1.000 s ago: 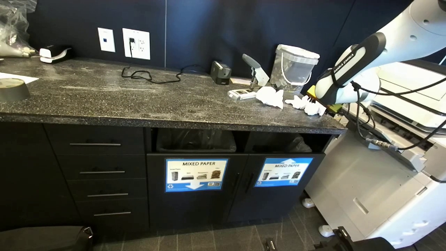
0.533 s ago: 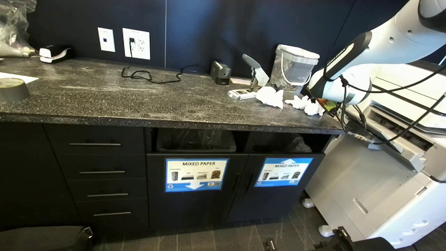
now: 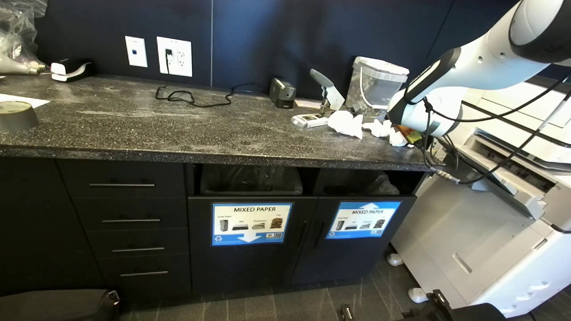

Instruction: Put three crumpled papers inside the bin on the right

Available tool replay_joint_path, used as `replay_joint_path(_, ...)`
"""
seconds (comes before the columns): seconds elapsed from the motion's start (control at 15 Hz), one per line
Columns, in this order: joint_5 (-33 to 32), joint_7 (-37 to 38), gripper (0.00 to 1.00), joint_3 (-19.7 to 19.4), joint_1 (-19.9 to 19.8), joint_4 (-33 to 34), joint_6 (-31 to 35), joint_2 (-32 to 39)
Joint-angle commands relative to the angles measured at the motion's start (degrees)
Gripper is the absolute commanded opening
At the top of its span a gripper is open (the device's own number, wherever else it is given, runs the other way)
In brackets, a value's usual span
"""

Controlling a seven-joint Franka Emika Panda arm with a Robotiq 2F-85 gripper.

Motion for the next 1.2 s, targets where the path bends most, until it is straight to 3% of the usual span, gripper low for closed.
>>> replay_joint_path(0.0, 2.5, -2.5, 1.00, -0.5, 0.0, 5.4, -0.2, 3.8)
replay_joint_path(0.07, 2.6, -2.4, 1.00, -1.6, 1.4, 4.8, 0.7, 4.0)
replay_joint_path(0.13, 2.7, -3.2, 1.00, -0.8, -0.5, 7.4, -1.0, 5.3)
replay_joint_path(0.2, 2.6, -2.9, 0.97, -1.7, 0.6, 6.7, -0.3, 5.2)
replay_joint_path(0.27, 2.4, -1.9, 0.74, -3.5, 3.1, 5.9, 0.8, 5.6)
replay_joint_path(0.4, 2.3, -3.2, 0.70, -3.0, 1.0, 8.1, -1.0, 6.6)
replay_joint_path(0.47, 2.2, -1.9, 0.63, -5.1, 4.1, 7.0, 0.3, 6.9)
replay_joint_path(0.6, 2.2, -3.5, 0.46, -4.1, 1.3, 9.4, -1.7, 7.8)
replay_joint_path(0.67, 1.9, -1.8, 0.39, -7.0, 5.5, 7.1, 0.3, 7.8)
replay_joint_path(0.8, 2.0, -3.6, 0.24, -5.6, 2.4, 9.7, -1.8, 8.5)
replay_joint_path(0.87, 1.8, -2.2, 0.17, -7.9, 5.7, 8.2, -0.4, 8.7)
replay_joint_path(0.93, 1.6, -2.2, 0.08, -8.6, 6.5, 7.6, -0.1, 8.5)
replay_joint_path(1.0, 1.6, -3.8, 0.06, -7.1, 3.9, 9.8, -1.8, 9.0)
replay_joint_path(1.13, -0.1, -5.0, 0.04, -9.2, 7.7, 7.1, -0.3, 8.5)
